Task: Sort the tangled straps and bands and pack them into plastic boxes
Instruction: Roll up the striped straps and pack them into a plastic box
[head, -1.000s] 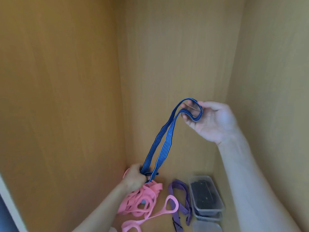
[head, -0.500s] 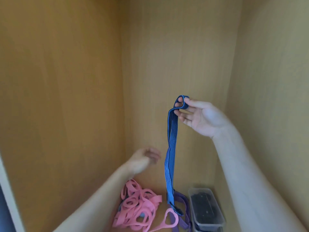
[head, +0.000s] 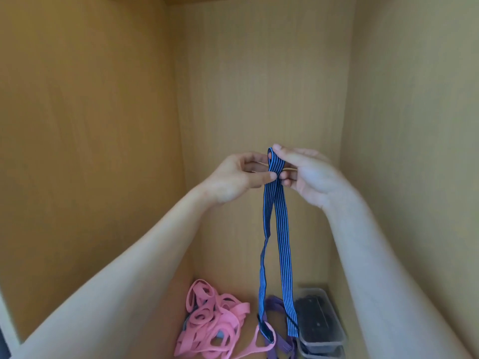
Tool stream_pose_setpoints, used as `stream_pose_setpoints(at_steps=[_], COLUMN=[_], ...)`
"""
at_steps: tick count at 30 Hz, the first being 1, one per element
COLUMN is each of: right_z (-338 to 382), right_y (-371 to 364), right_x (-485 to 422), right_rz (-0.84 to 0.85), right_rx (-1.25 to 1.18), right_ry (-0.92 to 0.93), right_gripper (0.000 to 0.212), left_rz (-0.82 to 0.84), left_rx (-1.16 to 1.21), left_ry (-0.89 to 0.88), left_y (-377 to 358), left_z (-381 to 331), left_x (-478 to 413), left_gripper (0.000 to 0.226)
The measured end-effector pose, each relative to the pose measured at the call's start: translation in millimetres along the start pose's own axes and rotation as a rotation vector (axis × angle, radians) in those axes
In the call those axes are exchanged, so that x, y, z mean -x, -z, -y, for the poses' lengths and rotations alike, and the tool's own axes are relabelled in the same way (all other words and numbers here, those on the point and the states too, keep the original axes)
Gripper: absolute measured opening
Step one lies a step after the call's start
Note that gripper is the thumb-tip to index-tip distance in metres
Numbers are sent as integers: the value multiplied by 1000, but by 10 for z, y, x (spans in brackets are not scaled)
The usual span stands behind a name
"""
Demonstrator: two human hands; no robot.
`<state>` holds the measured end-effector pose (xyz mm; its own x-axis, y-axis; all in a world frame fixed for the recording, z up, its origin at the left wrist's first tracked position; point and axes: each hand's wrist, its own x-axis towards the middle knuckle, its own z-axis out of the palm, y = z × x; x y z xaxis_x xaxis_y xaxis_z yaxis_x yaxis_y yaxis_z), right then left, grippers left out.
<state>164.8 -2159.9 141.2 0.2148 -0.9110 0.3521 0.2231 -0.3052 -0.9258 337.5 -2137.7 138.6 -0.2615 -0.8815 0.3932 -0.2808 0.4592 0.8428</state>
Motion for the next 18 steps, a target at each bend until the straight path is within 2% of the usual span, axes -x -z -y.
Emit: stream_pose_setpoints(at_steps=[7, 14, 18], right_z=[-35, 6, 48], right_y=[-13, -102, -142], right_x=[-11, -68, -107], right_rz=[-50, -130, -130], right_rx=[-43, 31, 23], right_ry=[-31, -14, -20], right_gripper=[20, 27, 26], left_rz=[-27, -84, -32], left_rx=[123, 204, 287], left_ry=[41, 23, 26], left_y=[-51, -26, -36], left_z=[58, 64, 76], left_x=[18, 19, 42], left_gripper=[36, 31, 32])
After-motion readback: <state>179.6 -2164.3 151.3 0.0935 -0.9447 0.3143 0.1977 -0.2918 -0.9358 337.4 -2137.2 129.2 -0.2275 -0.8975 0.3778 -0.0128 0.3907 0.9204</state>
